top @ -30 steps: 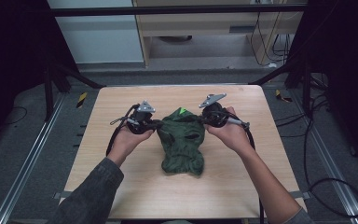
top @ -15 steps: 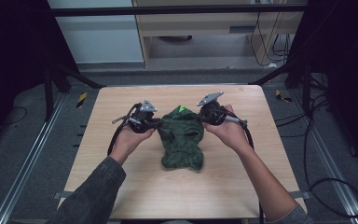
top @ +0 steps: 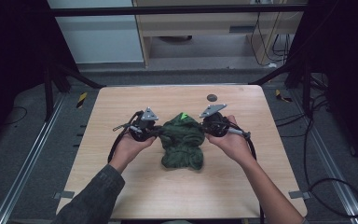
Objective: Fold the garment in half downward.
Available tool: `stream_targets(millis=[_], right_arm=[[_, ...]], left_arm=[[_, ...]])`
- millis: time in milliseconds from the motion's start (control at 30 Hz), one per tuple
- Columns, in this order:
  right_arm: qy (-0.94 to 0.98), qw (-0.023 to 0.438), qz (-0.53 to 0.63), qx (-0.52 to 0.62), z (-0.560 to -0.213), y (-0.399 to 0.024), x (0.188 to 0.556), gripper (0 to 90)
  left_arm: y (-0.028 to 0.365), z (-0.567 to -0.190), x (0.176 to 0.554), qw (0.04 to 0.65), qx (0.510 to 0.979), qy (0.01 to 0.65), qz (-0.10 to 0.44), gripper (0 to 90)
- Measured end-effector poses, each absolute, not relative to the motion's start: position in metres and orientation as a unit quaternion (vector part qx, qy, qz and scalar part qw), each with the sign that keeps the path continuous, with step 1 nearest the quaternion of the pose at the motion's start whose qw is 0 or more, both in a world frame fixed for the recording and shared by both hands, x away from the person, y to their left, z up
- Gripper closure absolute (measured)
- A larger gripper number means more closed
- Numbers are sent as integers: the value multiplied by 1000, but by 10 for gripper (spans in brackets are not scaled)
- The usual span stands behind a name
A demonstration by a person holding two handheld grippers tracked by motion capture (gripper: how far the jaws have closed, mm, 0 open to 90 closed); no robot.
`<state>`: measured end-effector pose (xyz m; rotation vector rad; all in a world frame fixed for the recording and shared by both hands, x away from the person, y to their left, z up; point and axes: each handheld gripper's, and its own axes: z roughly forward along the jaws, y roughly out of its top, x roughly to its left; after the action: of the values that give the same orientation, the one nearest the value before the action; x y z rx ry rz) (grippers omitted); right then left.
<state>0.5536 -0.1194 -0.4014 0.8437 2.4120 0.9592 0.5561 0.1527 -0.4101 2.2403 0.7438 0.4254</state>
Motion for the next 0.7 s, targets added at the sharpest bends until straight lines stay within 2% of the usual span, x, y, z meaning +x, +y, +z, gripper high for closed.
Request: stream_targets(millis=[700], right_arm=[[871,204,340,291,-426,-119,525,842]], left_arm=[[152,-434,535,353,881,277,151,807]])
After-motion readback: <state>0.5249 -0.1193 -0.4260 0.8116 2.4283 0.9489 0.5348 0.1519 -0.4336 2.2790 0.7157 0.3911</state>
